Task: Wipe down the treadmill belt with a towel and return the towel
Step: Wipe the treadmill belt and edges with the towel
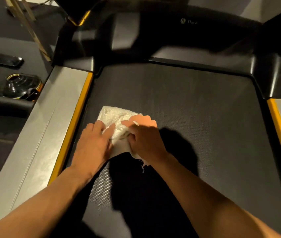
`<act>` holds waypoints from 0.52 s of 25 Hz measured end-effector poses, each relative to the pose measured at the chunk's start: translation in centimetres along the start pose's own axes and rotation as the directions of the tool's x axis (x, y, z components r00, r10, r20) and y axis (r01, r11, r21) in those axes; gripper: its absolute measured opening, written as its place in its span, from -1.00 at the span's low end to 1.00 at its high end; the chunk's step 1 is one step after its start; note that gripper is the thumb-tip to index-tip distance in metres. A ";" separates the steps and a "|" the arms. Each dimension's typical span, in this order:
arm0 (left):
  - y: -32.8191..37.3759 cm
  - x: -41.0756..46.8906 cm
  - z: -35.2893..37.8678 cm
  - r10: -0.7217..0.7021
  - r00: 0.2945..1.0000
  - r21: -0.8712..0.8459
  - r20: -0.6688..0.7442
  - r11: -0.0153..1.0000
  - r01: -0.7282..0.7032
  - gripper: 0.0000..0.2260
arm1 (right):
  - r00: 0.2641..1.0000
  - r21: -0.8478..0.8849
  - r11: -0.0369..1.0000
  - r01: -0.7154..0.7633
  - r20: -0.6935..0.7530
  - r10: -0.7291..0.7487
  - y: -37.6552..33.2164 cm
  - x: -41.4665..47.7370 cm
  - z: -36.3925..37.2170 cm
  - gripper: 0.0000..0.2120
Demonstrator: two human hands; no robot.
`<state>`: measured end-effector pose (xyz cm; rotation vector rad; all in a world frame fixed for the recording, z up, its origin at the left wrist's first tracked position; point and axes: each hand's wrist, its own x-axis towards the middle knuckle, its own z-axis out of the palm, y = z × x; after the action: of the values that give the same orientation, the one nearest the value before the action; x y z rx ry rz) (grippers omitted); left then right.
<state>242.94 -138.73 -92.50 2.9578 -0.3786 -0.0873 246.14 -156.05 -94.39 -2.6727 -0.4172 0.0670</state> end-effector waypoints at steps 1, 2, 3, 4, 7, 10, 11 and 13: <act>0.7 -0.6 0.0 0.034 0.999 -0.027 0.035 0.999 -0.033 -0.48 | 1.000 0.014 1.000 -0.014 -0.007 0.014 0.4 -1.1 -0.2 -0.59; 0.9 -0.7 -0.1 0.099 0.994 -0.020 0.044 0.995 -0.098 -0.45 | 0.999 0.016 1.000 -0.014 -0.046 0.015 1.0 -2.0 -0.3 -0.60; 0.9 -0.3 -0.4 0.170 0.985 0.031 0.035 0.985 -0.171 -0.45 | 0.997 0.016 1.000 -0.023 -0.073 0.024 1.5 -2.5 -0.6 -0.60; 0.7 0.3 -0.8 0.221 0.975 0.114 0.032 0.968 -0.223 -0.51 | 0.995 0.013 0.999 -0.034 -0.093 0.035 1.8 -2.3 -0.8 -0.60; 1.1 2.6 -1.6 0.264 0.962 0.282 0.073 0.919 -0.274 -0.70 | 0.997 -0.045 0.996 -0.072 0.009 0.073 1.2 -0.4 -1.8 -0.58; 3.7 3.0 -1.2 0.257 0.948 0.344 0.186 0.887 -0.308 -0.64 | 1.000 -0.115 0.993 -0.028 -0.016 0.026 0.7 -2.3 -1.7 -0.55; 4.8 2.8 -0.9 0.275 0.943 0.353 0.187 0.877 -0.326 -0.55 | 0.999 -0.102 0.994 -0.040 -0.017 0.038 1.4 -3.6 -1.9 -0.56; 7.1 2.3 0.0 0.279 0.939 0.278 0.202 0.903 -0.328 -0.44 | 0.993 -0.126 0.985 -0.120 0.003 0.121 3.7 -5.3 -2.5 -0.57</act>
<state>243.47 -146.07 -91.41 3.1560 -0.9559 -0.2460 242.36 -161.85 -93.81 -2.8208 -0.2706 0.0939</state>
